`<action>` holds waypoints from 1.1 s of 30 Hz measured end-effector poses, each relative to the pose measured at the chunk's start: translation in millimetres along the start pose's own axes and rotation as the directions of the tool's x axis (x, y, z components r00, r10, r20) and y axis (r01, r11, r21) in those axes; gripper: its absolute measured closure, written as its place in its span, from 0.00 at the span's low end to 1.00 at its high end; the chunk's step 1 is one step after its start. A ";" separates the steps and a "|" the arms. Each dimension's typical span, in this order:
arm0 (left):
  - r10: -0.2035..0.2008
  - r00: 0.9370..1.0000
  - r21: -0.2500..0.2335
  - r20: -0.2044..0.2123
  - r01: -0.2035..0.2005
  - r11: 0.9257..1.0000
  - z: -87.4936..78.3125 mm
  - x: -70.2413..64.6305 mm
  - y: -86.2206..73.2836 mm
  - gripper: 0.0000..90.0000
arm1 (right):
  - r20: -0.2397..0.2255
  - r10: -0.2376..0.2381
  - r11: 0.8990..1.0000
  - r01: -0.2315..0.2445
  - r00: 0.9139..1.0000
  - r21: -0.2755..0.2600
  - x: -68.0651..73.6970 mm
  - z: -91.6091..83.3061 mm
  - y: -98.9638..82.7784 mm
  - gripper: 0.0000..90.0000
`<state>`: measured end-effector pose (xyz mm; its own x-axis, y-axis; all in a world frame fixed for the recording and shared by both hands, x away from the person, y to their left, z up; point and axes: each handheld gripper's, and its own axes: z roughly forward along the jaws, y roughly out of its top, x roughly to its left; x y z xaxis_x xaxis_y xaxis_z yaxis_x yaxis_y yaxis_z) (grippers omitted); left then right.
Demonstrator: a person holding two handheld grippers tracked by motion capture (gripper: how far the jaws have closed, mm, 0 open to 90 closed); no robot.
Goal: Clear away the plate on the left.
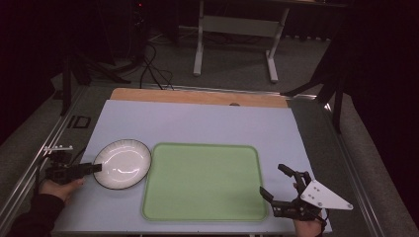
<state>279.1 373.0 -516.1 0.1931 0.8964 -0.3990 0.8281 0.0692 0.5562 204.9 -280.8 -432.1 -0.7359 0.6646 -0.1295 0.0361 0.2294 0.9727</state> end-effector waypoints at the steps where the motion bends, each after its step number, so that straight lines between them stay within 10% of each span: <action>1: -0.004 1.000 0.019 0.000 0.004 1.000 2.1 -0.6 0.8 0.51 | -0.001 0.003 1.000 -0.003 1.000 0.000 -0.1 -0.1 -0.2 0.15; 15: -0.101 0.995 0.046 0.017 0.100 0.994 8.2 5.4 3.3 0.84 | -0.002 0.005 1.000 -0.005 1.000 0.008 -0.6 1.1 -1.1 0.15; 28: -0.290 0.956 0.061 0.032 0.288 0.956 10.7 7.9 7.1 0.93 | 0.002 0.000 1.000 0.000 1.000 0.017 0.0 2.7 -1.9 0.15; 33: -0.265 0.964 0.007 0.009 0.264 0.964 2.5 -0.1 11.6 0.95 | 0.007 0.009 1.000 -0.009 1.000 0.016 -1.5 2.6 -2.6 0.15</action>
<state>290.0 372.7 -511.5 -0.0280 0.8421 -0.5386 0.8535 0.3006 0.4257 207.7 -280.6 -435.0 -0.7309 0.6715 -0.1221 0.0535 0.2347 0.9706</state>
